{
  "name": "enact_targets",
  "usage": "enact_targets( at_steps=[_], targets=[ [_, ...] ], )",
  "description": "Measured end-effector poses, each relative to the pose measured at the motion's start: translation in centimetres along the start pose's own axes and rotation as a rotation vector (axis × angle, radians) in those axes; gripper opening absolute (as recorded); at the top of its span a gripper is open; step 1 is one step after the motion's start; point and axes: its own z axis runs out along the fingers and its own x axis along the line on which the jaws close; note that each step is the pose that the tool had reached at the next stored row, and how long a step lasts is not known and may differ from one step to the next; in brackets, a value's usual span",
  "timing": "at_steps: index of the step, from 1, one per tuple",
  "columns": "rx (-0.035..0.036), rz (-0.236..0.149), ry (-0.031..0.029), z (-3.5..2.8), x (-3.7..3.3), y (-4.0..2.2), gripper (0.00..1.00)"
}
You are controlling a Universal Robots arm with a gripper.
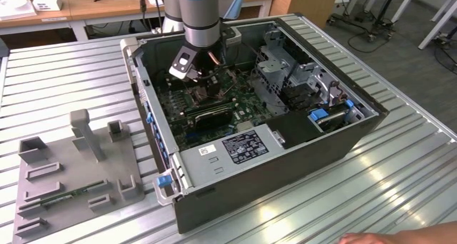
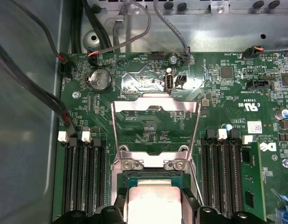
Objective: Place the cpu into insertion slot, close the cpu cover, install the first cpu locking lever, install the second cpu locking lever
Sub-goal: 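Place the cpu into insertion slot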
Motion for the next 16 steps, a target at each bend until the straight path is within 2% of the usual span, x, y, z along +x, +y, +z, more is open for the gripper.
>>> enact_targets(
  at_steps=[16],
  targets=[
    [0.0002, 0.001, -0.0004, 0.52, 0.05, -0.06, 0.54]
  ],
)
